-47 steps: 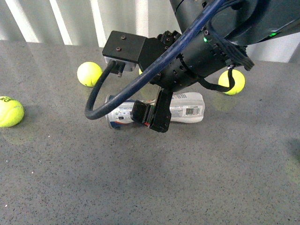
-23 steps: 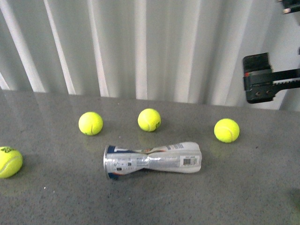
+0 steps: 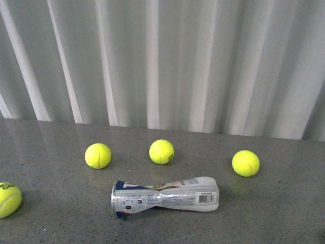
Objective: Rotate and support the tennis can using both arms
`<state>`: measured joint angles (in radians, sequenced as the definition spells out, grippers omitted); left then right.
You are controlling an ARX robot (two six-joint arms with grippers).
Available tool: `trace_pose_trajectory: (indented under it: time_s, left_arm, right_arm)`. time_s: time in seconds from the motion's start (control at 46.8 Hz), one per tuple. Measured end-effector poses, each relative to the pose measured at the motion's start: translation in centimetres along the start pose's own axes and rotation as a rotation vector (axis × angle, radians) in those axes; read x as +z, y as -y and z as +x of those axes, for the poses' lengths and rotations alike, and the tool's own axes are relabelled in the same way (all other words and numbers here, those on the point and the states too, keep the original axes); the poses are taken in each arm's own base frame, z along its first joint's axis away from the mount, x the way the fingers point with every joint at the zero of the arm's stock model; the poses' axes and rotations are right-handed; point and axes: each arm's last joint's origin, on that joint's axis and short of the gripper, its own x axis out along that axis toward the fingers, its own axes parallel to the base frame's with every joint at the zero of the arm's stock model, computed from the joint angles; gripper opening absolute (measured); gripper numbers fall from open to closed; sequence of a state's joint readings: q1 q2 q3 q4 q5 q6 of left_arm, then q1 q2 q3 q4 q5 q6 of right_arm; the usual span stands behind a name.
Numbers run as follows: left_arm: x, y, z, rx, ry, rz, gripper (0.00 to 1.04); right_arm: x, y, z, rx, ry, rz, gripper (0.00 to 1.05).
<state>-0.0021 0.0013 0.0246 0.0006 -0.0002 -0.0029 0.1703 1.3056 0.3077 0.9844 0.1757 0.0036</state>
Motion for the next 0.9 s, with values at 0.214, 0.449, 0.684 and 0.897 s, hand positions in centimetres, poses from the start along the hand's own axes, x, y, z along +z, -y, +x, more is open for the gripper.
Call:
trace_pose_trajectory:
  time_s: [0.214, 0.449, 0.684, 0.897]
  left_arm:
    - [0.0, 0.0, 0.0, 0.000, 0.000, 0.000, 0.98]
    - [0.0, 0.0, 0.0, 0.000, 0.000, 0.000, 0.98]
    - [0.0, 0.0, 0.0, 0.000, 0.000, 0.000, 0.98]
    - [0.0, 0.0, 0.0, 0.000, 0.000, 0.000, 0.98]
  right_arm:
    - [-0.6, 1.2, -2.8, 0.013, 0.003, -0.003, 0.03]
    - [-1.4, 2.1, -5.2, 0.008, -0.002, -0.002, 0.03]
    - [-2.4, 3.4, -6.9, 0.002, -0.008, -0.001, 0.03]
    - [-2.3, 3.4, -8.4, 0.006, -0.003, -0.001, 0.03]
